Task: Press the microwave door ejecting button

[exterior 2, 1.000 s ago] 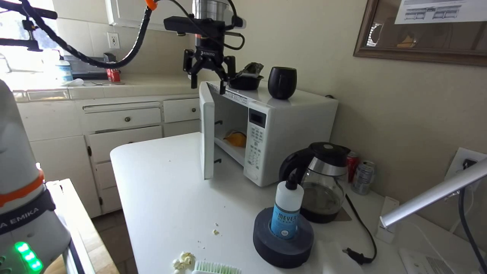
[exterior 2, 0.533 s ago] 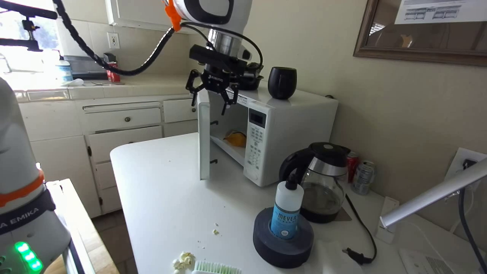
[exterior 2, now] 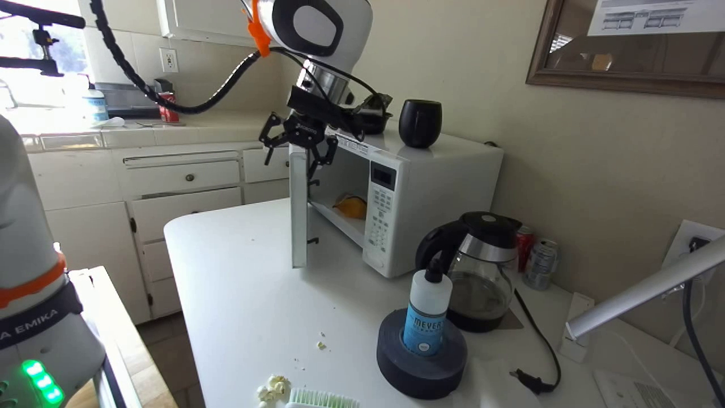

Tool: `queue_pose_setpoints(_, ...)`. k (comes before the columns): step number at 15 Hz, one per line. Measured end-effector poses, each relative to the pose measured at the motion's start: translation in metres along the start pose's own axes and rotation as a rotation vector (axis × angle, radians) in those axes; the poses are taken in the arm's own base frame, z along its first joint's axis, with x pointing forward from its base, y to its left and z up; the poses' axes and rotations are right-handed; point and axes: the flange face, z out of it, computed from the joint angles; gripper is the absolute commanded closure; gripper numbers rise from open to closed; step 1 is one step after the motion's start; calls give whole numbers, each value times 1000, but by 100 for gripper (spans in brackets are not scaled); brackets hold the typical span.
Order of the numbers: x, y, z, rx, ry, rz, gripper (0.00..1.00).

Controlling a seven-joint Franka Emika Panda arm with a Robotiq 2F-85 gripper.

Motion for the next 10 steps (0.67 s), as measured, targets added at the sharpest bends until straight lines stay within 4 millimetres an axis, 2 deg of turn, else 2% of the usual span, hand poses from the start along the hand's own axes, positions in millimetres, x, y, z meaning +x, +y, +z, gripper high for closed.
queue_pose_setpoints(10, 26, -69, 32, 256, 50, -43, 0)
